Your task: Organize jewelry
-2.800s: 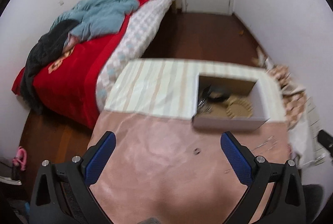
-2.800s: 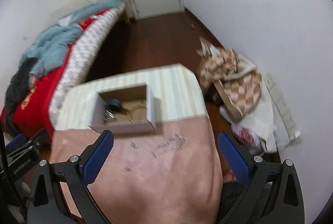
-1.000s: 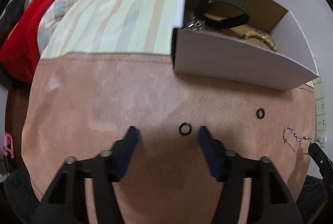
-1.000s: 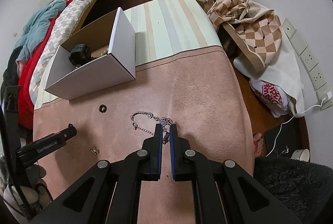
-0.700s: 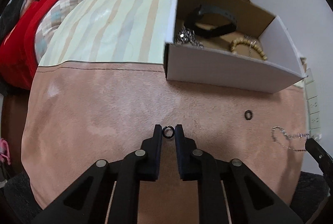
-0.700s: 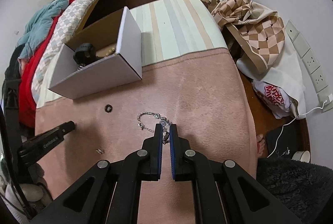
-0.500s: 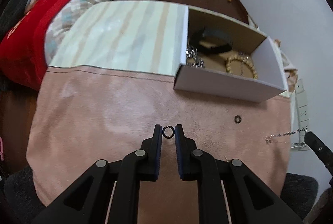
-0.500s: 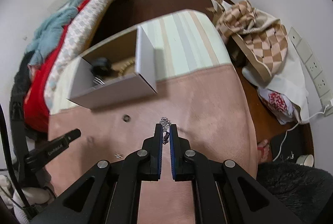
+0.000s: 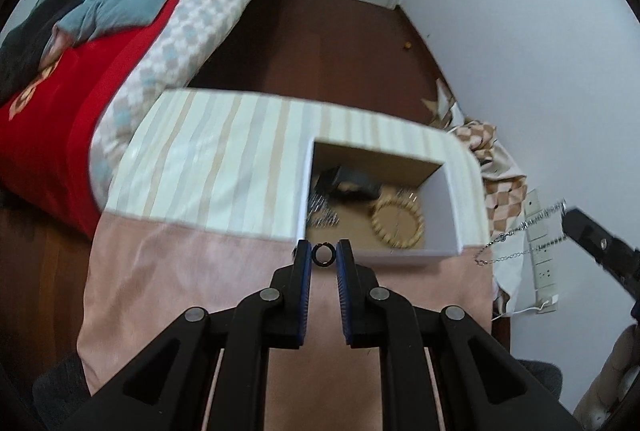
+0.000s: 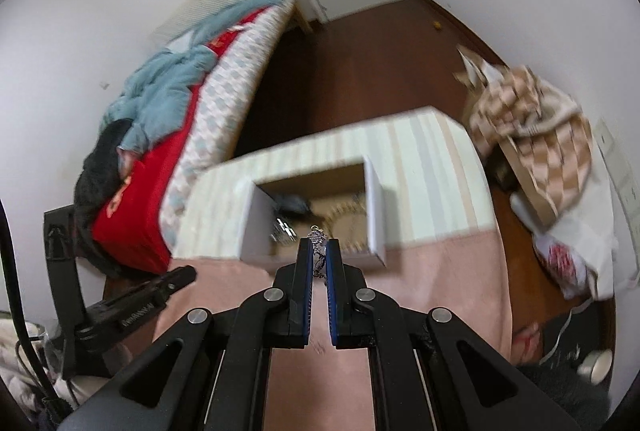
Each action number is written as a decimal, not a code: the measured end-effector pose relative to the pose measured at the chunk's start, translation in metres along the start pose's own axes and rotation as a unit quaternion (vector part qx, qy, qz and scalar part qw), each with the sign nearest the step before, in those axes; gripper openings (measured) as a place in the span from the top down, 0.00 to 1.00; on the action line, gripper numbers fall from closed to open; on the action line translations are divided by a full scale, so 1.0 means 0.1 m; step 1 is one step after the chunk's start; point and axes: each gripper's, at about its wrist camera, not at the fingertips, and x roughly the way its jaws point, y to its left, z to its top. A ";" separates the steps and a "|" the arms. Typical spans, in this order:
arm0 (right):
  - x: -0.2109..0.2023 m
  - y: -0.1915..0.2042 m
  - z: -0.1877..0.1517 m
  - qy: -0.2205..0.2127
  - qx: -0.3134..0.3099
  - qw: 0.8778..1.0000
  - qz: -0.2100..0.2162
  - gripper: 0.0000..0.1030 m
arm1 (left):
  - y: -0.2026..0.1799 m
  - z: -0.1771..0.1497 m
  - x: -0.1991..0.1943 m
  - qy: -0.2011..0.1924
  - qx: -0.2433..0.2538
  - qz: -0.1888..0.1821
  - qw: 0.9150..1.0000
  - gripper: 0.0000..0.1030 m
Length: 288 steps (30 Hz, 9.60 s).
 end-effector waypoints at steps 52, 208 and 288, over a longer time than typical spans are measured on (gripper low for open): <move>1.05 -0.08 0.12 0.105 -0.071 0.974 -0.189 0.01 | 0.03 0.08 0.41 0.017 0.025 0.136 0.990 0.00; 1.08 -0.14 0.06 0.092 -0.064 0.974 -0.198 0.02 | -0.07 0.10 0.61 0.036 0.036 0.124 0.991 0.00; -0.93 0.64 0.04 -0.025 -0.089 0.973 -0.211 0.00 | -0.50 -0.14 -1.21 -0.056 0.034 0.123 0.990 0.00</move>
